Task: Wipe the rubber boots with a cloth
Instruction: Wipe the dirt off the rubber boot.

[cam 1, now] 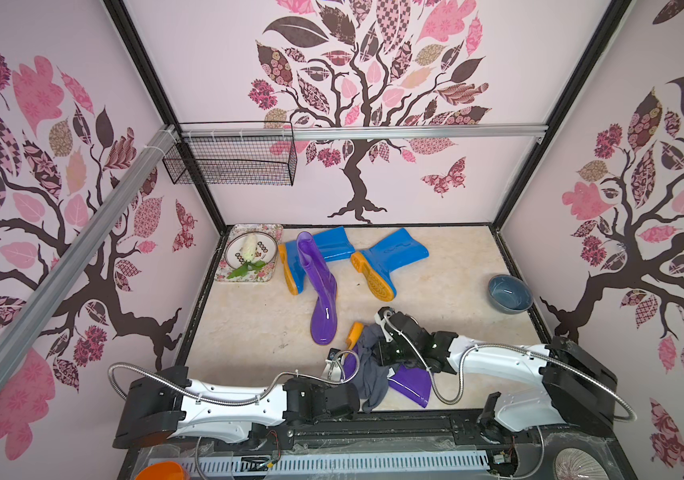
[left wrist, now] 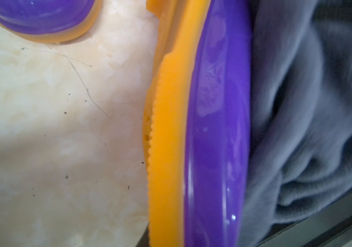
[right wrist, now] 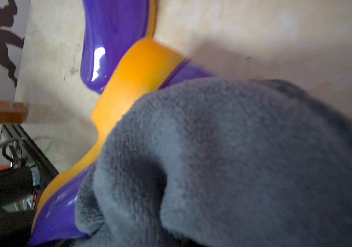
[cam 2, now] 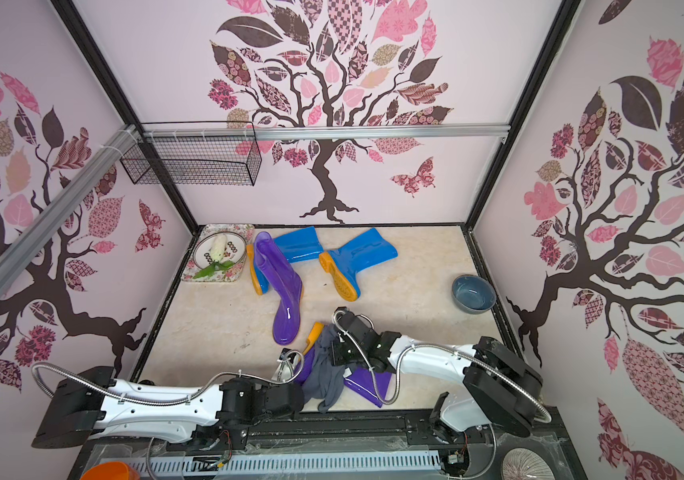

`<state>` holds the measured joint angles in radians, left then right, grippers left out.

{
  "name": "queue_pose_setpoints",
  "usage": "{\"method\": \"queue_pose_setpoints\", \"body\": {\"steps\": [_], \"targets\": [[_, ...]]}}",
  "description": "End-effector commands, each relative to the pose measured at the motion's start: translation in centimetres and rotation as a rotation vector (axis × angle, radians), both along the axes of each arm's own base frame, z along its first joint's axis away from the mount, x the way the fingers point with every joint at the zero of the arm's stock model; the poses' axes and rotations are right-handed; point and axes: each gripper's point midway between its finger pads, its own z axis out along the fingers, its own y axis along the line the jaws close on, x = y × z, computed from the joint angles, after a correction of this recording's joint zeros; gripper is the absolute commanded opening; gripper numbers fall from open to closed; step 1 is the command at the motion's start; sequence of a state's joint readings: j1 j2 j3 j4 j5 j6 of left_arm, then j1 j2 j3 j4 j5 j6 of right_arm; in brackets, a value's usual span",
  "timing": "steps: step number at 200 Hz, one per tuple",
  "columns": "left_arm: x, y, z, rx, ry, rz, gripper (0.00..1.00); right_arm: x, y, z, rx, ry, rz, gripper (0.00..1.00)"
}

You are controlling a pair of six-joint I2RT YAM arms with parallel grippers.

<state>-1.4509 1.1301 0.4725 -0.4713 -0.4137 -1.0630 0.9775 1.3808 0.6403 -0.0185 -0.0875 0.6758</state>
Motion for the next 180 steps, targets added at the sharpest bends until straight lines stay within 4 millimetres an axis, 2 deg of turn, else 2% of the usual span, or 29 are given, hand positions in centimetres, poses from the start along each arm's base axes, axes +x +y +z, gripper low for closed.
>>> {"method": "queue_pose_setpoints", "body": {"steps": [1, 15, 42, 67, 88, 100, 122, 138, 180], "targets": [[-2.0, -2.9, 0.2, -0.13, 0.093, -0.099, 0.3, 0.3, -1.8, -0.7, -0.057, -0.02, -0.053, 0.0], [-2.3, -2.6, 0.2, -0.13, 0.109, -0.104, 0.43, 0.5, -2.2, -1.1, -0.093, -0.027, -0.045, 0.0], [-3.0, -1.5, 0.0, -0.14, 0.146, -0.094, 0.54, 0.8, -2.6, -1.6, -0.121, -0.03, -0.036, 0.0], [-3.4, 0.1, -0.3, -0.15, 0.175, -0.07, 0.54, 1.1, -3.0, -1.6, -0.13, -0.037, -0.037, 0.0], [-3.6, 0.9, -0.5, -0.163, 0.182, -0.065, 0.5, 1.0, -2.5, -1.0, -0.124, -0.034, -0.01, 0.0], [-3.5, 0.9, -0.2, -0.174, 0.177, -0.069, 0.38, -0.1, -1.2, 0.1, -0.076, -0.043, 0.042, 0.0], [-3.6, 0.5, 0.2, -0.181, 0.171, -0.089, 0.3, -3.0, 0.9, 1.9, -0.003, -0.071, 0.12, 0.0], [-3.6, 0.3, 0.1, -0.163, 0.169, -0.102, 0.3, -5.6, 2.7, 2.5, 0.094, -0.011, 0.178, 0.0], [-3.6, -0.3, -0.1, -0.138, 0.163, -0.129, 0.3, -10.4, 7.5, 3.4, 0.243, 0.1, 0.338, 0.0]]}}
